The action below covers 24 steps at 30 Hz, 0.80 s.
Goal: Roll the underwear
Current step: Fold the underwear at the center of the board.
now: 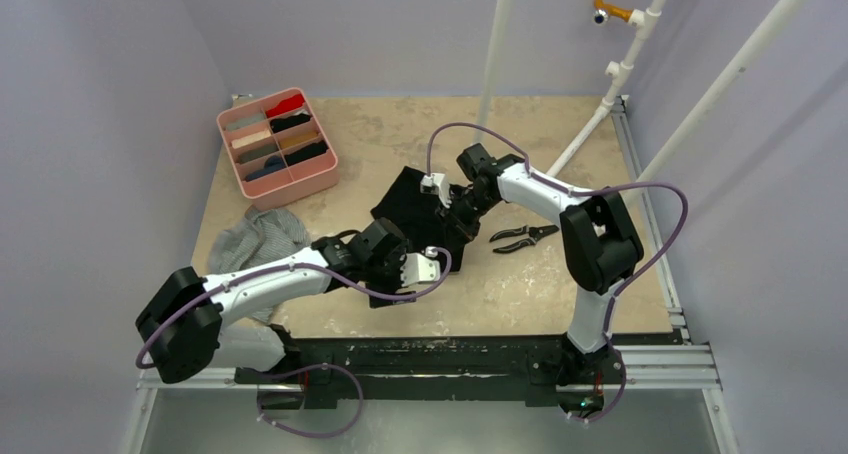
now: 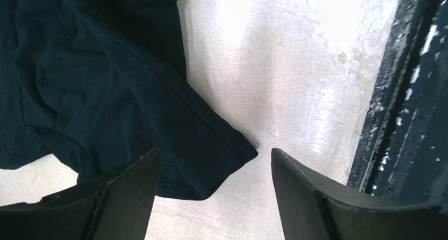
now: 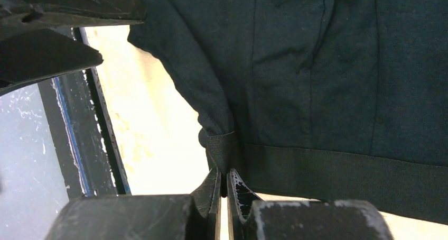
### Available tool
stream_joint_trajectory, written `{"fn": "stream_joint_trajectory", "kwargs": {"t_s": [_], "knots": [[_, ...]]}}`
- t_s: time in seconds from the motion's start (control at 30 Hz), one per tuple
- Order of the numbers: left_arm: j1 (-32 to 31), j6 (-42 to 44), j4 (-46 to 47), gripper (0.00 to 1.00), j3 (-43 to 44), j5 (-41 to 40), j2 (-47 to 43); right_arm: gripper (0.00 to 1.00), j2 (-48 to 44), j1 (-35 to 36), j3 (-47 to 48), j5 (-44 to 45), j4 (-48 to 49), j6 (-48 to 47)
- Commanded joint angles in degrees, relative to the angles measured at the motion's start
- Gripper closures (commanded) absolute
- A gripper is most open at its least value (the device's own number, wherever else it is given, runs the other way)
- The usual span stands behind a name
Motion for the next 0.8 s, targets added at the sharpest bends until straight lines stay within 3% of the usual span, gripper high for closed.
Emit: {"fn": "stream_joint_trajectory", "kwargs": {"t_s": [0.0,0.57,0.77], "knots": [[-1.4,1.9,0.9,0.28,0.0,-3.9,2.4,1.0,-0.3,-0.6,2.7,-1.8,-1.1,0.1],[-2.8,5.2,-1.6,0.44,2.7,-5.4,12.7,1.0,0.1,-1.5,1.8,-1.8,-1.4,-1.1],[-2.7,5.3,-2.1,0.62,3.3,-4.4,14.5,1.0,-1.1,-1.5,0.5,-2.3,-1.5,-1.3]]}}
